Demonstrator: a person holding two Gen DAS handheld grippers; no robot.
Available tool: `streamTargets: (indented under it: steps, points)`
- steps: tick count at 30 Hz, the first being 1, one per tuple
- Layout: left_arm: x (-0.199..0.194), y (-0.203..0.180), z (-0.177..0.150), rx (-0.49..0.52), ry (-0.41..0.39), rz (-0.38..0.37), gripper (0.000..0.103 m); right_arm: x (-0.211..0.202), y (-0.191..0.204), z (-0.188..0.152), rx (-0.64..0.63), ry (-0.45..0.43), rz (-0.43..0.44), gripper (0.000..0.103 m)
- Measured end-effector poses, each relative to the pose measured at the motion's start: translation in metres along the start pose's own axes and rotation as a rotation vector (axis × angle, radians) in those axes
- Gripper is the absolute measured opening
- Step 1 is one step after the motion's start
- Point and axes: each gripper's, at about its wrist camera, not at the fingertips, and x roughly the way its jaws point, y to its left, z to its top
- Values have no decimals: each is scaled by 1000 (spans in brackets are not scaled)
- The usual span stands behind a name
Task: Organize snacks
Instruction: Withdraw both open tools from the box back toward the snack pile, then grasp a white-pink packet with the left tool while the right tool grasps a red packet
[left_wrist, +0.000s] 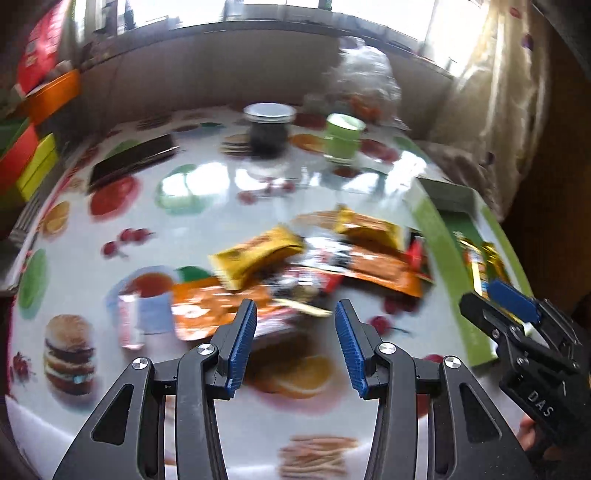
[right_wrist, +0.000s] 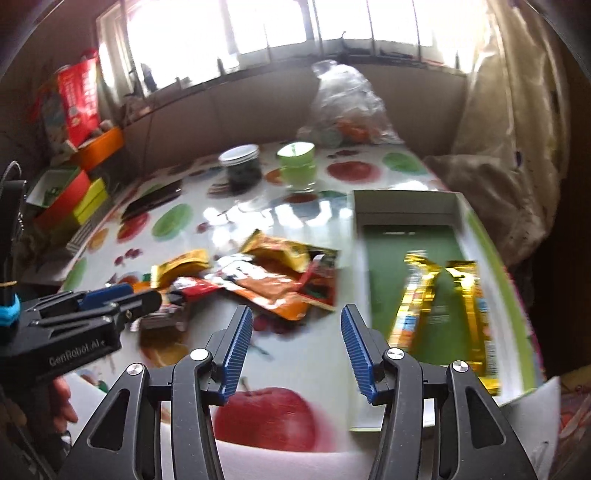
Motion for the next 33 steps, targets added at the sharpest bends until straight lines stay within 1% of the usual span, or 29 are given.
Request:
streamTargets:
  steps: [5, 6, 9, 12, 16, 21, 23, 25, 28, 29, 31, 33]
  points:
    - [-3, 37, -3, -46, -11, 73, 46, 21, 19, -3, -20, 47, 55, 50]
    - [-2, 46, -3, -69, -7, 81, 46, 25, 22, -4, -20, 58, 69, 50]
    - [-1, 66, -5, -121, 1, 89, 46, 35, 33, -6, -31, 81, 104, 50]
    - [0, 78, -9, -143, 4, 102, 46, 41, 44, -8, -45, 89, 140, 50]
    - [5, 94, -14, -179, 23, 128, 46, 48, 52, -6, -42, 93, 154, 50]
    - [8, 106, -15, -209, 25, 117, 46, 55, 48, 6, 55, 87, 196, 51]
    - [10, 110, -16, -223, 28, 106, 46, 59, 46, 11, 101, 84, 203, 54]
    - [12, 113, -18, -234, 37, 107, 46, 65, 45, 15, 133, 93, 218, 55]
    - [16, 117, -18, -254, 45, 79, 46, 74, 46, 20, 169, 115, 235, 56]
    - [17, 119, -17, -261, 47, 72, 46, 77, 48, 21, 172, 124, 234, 56]
    - [19, 122, -17, -266, 55, 98, 46, 83, 51, 22, 169, 134, 216, 56]
    - [20, 122, -16, -256, 54, 106, 46, 89, 53, 23, 169, 144, 195, 56]
